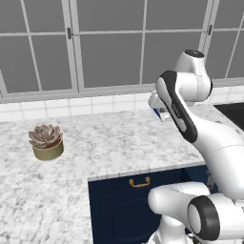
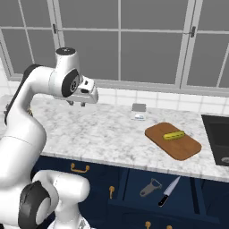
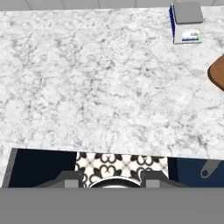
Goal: Place the appropriate cutting tool for cutting the cucumber skin on the cutting board.
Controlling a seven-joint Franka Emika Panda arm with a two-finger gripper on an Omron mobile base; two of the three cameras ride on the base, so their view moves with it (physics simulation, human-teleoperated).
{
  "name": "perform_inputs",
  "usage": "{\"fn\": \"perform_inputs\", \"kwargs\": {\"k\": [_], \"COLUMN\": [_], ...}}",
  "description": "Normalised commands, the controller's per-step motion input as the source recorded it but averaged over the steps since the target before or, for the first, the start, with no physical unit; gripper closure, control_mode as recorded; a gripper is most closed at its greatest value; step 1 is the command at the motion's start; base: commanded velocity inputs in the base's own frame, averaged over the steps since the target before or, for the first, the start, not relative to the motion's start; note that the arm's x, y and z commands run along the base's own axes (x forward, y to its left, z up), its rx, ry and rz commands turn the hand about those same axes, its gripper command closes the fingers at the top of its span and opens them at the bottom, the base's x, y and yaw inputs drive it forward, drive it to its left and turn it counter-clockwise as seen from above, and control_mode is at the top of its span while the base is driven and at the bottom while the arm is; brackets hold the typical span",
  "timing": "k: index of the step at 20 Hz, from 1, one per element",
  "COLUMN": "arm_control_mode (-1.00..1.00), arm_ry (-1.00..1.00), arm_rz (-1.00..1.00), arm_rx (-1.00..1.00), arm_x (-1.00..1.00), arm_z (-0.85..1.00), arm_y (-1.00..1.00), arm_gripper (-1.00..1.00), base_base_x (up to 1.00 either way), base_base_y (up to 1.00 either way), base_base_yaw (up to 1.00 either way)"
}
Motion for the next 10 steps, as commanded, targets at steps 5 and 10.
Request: {"fn": "perform_inputs", "kwargs": {"k": [5,10], "arm_control_mode": [-1.00,-1.00], "arm_ry": [0.01,0.12], "arm_rz": [-0.01,-0.07], "arm_rx": [-0.01,0.13], "arm_x": [-0.44,-0.89], "arm_z": [-0.35,-0.89], "arm_y": [-0.16,-0.96], "arm_gripper": [-1.00,-1.00], "base_base_x": [0.00,0.00], "base_base_y": [0.00,0.00], "base_base_yaw": [0.00,0.00]}}
